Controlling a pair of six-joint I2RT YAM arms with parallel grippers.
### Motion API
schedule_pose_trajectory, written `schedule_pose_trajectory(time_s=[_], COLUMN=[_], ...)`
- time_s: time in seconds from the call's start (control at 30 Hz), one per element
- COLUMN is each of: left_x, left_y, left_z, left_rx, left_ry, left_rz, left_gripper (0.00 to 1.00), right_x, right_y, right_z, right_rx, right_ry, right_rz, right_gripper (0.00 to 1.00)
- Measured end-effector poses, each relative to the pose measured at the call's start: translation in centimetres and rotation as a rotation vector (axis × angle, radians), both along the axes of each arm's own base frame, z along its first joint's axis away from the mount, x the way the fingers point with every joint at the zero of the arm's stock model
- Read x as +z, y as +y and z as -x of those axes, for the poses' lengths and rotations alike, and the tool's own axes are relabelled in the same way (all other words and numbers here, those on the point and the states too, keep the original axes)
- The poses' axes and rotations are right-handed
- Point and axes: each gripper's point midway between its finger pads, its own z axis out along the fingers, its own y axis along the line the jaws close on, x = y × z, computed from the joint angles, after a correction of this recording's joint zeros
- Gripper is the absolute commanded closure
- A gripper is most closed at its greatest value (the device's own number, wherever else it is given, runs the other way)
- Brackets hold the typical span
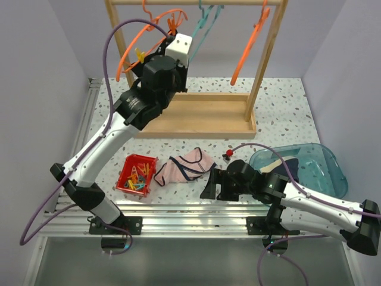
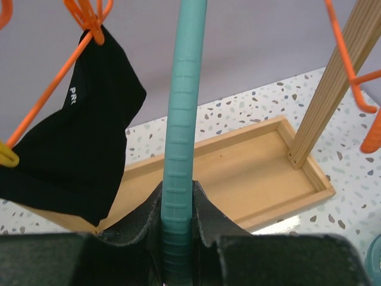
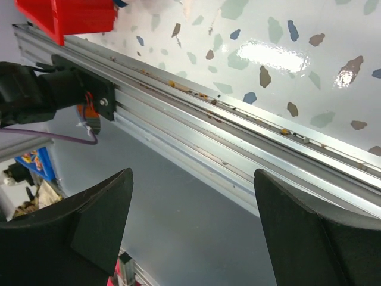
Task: Remove the underwear clipped to the hanger
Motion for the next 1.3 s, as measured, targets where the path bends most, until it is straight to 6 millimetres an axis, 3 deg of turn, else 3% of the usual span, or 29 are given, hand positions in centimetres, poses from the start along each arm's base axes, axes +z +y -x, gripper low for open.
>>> schedule_pose_trajectory(time_s=[0.2, 0.37, 0.6, 0.63, 0.7, 0.73, 0.8, 0.83, 0.87, 0.93, 1.07, 1.3], left_x=[1.9, 0.4, -1.7, -1.8, -2.2, -2.4, -3.0, -3.2, -3.4, -3.3, -2.4, 1.2], left_y=[-2.0, -2.8, -3.2, -3.2, -3.2, -3.2, -2.9, -2.7, -2.4, -1.4, 2.1, 11.1], left_z=[-2.5, -4.6, -4.9, -4.9, -4.8, -4.7, -4.4, -4.2, -3.8, -2.7, 1.2, 12.5], left_rx=[-0.031, -0.042, -0.067, -0.067, -0.065, -0.065, -0.061, -0.057, -0.053, -0.041, -0.017, -0.005], left_ry=[-0.037, -0.005, 0.058, 0.064, 0.073, 0.077, 0.091, 0.098, 0.103, 0.110, 0.098, -0.002], left_rz=[0.011, -0.004, -0.020, -0.016, -0.011, -0.015, -0.015, -0.010, -0.012, 0.008, 0.063, 0.313], left_gripper=[1.00, 1.00, 1.00, 0.81, 0.56, 0.35, 0.20, 0.05, 0.00, 0.00, 0.00, 0.00], right_x=[-0.5, 0.0, 0.5, 0.5, 0.3, 0.2, -0.1, -0.4, -0.5, -1.0, -2.1, -4.0], right_y=[-0.6, -0.6, -0.4, -0.4, -0.3, -0.3, 0.0, 0.2, 0.5, 1.3, 3.7, 9.1], right_z=[0.3, 0.1, -0.1, -0.1, -0.2, -0.3, -0.6, -0.8, -1.0, -1.6, -3.8, -10.1], right_rx=[0.022, 0.025, 0.025, 0.025, 0.023, 0.021, 0.020, 0.025, 0.030, 0.044, 0.069, 0.082], right_ry=[-0.006, -0.020, -0.029, -0.029, -0.027, -0.028, -0.025, -0.024, -0.023, -0.019, -0.033, -0.123], right_rz=[0.037, 0.036, 0.025, 0.027, 0.035, 0.041, 0.067, 0.085, 0.099, 0.141, 0.241, 0.436], right_gripper=[0.14, 0.14, 0.13, 0.13, 0.12, 0.12, 0.09, 0.09, 0.08, 0.08, 0.08, 0.08])
